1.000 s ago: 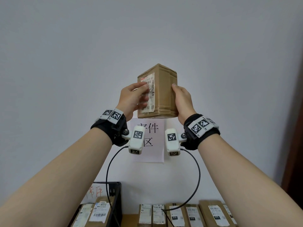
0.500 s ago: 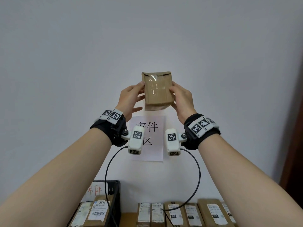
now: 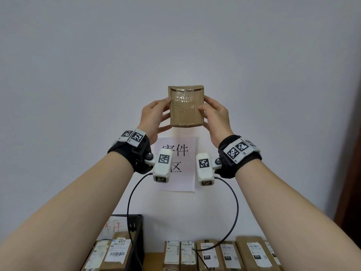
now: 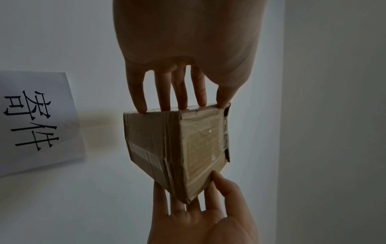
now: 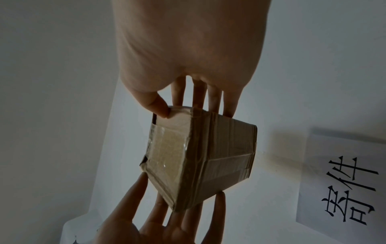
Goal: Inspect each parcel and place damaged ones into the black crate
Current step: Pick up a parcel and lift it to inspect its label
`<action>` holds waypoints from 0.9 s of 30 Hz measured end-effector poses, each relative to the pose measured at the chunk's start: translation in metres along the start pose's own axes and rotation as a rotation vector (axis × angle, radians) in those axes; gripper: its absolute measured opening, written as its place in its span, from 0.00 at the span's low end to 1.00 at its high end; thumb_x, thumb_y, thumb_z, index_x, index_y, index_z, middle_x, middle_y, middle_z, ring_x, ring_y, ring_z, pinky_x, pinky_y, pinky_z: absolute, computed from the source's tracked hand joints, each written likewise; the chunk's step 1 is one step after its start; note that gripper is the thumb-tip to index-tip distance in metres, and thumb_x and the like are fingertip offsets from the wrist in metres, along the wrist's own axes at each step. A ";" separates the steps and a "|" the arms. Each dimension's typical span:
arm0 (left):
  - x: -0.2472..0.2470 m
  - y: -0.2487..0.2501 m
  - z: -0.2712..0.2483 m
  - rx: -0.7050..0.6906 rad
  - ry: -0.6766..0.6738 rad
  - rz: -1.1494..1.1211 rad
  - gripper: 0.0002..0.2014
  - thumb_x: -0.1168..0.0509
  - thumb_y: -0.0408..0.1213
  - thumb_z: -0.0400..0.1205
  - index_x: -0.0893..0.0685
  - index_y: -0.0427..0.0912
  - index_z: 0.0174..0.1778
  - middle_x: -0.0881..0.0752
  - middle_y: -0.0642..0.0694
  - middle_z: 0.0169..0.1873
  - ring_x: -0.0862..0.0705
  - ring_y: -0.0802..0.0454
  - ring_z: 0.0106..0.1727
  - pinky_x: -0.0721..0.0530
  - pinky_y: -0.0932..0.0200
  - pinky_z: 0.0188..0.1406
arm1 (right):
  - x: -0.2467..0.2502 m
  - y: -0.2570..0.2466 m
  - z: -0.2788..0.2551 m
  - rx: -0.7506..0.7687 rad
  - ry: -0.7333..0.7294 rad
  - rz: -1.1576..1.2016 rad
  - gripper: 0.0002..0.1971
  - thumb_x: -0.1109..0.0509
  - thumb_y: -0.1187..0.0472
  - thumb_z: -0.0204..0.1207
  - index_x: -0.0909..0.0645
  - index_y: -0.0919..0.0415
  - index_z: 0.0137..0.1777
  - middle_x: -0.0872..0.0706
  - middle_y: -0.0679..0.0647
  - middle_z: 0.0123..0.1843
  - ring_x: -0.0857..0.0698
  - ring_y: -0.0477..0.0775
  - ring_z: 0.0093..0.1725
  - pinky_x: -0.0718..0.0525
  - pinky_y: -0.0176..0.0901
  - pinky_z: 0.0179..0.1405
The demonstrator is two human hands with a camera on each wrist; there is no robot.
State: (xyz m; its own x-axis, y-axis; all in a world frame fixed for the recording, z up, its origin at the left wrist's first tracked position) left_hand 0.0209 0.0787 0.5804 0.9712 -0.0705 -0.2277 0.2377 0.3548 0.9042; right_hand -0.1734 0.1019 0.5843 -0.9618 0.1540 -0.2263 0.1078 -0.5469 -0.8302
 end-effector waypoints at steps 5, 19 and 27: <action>0.000 -0.002 0.003 0.007 0.003 0.001 0.13 0.28 0.50 0.85 0.12 0.47 0.58 0.07 0.51 0.57 0.07 0.51 0.58 0.07 0.45 0.55 | 0.000 0.004 0.006 -0.005 0.007 0.006 0.21 0.31 0.67 0.80 0.14 0.54 0.71 0.06 0.56 0.58 0.08 0.50 0.51 0.09 0.52 0.57; -0.008 -0.008 0.007 0.007 -0.027 0.044 0.24 0.36 0.62 0.86 0.12 0.45 0.63 0.08 0.51 0.46 0.09 0.52 0.49 0.12 0.51 0.44 | 0.002 0.012 0.018 -0.062 0.003 -0.059 0.17 0.33 0.44 0.85 0.15 0.58 0.52 0.07 0.54 0.54 0.09 0.53 0.54 0.12 0.51 0.59; -0.009 -0.011 0.013 -0.011 -0.039 0.158 0.25 0.40 0.24 0.79 0.10 0.56 0.59 0.07 0.62 0.47 0.12 0.52 0.56 0.17 0.45 0.59 | -0.001 0.004 0.014 0.037 -0.050 -0.176 0.24 0.36 0.74 0.77 0.12 0.48 0.64 0.11 0.48 0.48 0.13 0.42 0.44 0.18 0.30 0.34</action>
State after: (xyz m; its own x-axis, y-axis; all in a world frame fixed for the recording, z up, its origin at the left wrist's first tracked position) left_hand 0.0102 0.0632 0.5773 0.9965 -0.0489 -0.0685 0.0819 0.3744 0.9236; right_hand -0.1758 0.0880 0.5884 -0.9765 0.2089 -0.0530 -0.0713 -0.5451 -0.8353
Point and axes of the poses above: each hand's wrist, its own z-axis towards the middle knuckle, its own x-axis out of the back of the hand, y = z × x, the point moved 7 cm from there along z, towards the middle knuckle
